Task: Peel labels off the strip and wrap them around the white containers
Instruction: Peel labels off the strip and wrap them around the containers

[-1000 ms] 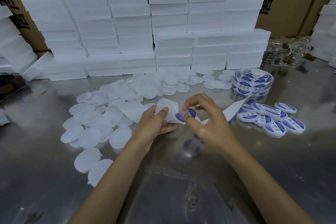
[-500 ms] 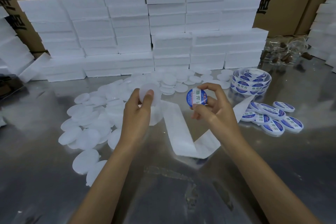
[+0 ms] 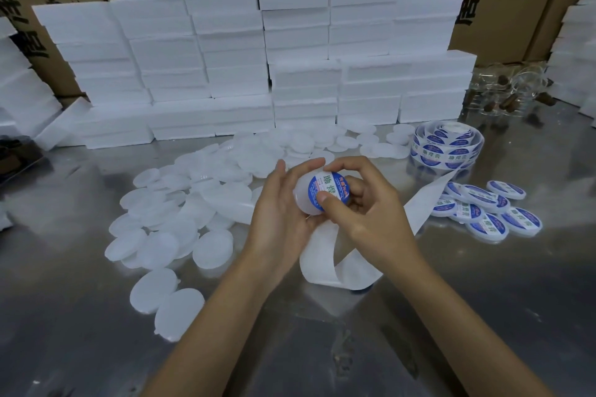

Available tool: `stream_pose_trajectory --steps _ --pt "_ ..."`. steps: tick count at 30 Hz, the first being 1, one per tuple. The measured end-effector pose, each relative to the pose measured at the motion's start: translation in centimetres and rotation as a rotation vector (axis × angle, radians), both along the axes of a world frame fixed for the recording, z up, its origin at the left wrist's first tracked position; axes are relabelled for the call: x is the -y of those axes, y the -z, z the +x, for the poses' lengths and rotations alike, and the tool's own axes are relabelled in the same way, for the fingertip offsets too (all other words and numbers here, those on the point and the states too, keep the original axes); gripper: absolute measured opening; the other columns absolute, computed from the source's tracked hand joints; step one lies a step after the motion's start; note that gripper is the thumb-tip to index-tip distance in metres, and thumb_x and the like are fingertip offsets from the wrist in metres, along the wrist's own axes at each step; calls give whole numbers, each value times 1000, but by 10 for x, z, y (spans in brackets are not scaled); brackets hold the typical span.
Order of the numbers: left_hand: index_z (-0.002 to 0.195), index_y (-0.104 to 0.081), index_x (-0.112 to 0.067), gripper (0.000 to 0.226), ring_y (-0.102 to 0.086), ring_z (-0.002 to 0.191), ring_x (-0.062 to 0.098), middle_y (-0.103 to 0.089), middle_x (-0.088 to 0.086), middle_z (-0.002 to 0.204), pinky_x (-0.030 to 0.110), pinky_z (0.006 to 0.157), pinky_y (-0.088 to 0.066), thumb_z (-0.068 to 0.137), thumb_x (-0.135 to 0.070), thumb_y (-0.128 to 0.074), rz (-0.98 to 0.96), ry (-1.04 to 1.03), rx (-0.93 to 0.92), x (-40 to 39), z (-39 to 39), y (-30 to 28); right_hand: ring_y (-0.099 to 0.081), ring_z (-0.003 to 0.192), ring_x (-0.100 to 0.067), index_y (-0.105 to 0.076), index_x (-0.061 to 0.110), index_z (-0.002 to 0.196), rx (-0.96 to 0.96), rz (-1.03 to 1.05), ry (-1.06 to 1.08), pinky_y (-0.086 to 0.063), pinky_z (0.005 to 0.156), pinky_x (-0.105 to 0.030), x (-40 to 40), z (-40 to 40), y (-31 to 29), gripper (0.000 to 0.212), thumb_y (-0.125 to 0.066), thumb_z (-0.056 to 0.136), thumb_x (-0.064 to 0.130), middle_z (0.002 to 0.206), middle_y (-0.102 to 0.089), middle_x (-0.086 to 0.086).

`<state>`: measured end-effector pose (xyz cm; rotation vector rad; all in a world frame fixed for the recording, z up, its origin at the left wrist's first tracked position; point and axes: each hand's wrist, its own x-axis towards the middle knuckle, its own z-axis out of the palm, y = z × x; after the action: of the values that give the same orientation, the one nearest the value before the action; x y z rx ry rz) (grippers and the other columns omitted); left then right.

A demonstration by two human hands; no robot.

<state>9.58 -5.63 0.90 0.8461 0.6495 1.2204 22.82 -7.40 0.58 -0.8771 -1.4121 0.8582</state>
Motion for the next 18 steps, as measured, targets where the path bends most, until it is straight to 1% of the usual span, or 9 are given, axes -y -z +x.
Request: stream_pose_trajectory --steps 2,3,5,7,9,12,15,18 --pt "136 -58 -11 62 -64 120 29 -65 16 132 38 98 -55 105 -53 -25 6 28 12 1 3 0 -65 78 -35 -60 30 101 17 8 11 -56 72 -41 0 -2 2 30 -68 87 5 83 -71 -6" --pt "138 -56 -13 63 -63 122 28 -64 14 133 37 98 -55 104 -55 -24 7 34 19 2 5 0 -66 79 -34 -60 30 101 25 11 16 -56 73 -40 0 -2 2 30 -69 87 5 84 -72 -5" --pt "140 -55 -14 65 -63 123 26 -65 12 133 35 98 -55 103 -57 -24 5 35 20 2 7 1 -68 80 -28 -60 30 102 47 17 36 -57 72 -35 -1 -2 3 31 -69 86 4 86 -73 -1" --pt "140 -54 -12 65 -63 123 26 -66 12 132 38 101 -52 102 -57 -25 6 36 6 3 9 1 -69 80 -23 -60 32 101 53 20 54 -57 70 -28 -2 -1 3 33 -69 86 4 87 -73 2" --pt "139 -54 -10 65 -63 123 26 -66 13 131 38 101 -51 102 -56 -26 10 31 -4 3 10 0 -69 80 -19 -60 32 100 55 25 66 -53 68 -21 -2 -1 4 33 -69 86 3 87 -73 5" --pt "139 -53 -9 65 -64 121 24 -65 13 132 35 98 -53 102 -54 -27 11 26 -3 4 9 -1 -68 80 -13 -61 29 100 56 32 75 -48 65 -14 -3 -2 5 31 -70 85 3 89 -73 6" --pt "139 -53 -8 63 -64 121 23 -66 12 132 34 99 -52 102 -53 -27 10 25 -22 5 9 -3 -67 80 -10 -61 30 99 61 42 89 -46 65 -13 -4 -2 6 31 -71 84 4 88 -73 6" --pt "138 -53 -8 62 -66 118 20 -69 10 126 31 97 -54 103 -51 -27 33 28 -62 7 11 -3 -68 82 -12 -60 33 97 84 50 120 -48 66 -16 -4 -1 7 32 -72 83 7 89 -73 7"
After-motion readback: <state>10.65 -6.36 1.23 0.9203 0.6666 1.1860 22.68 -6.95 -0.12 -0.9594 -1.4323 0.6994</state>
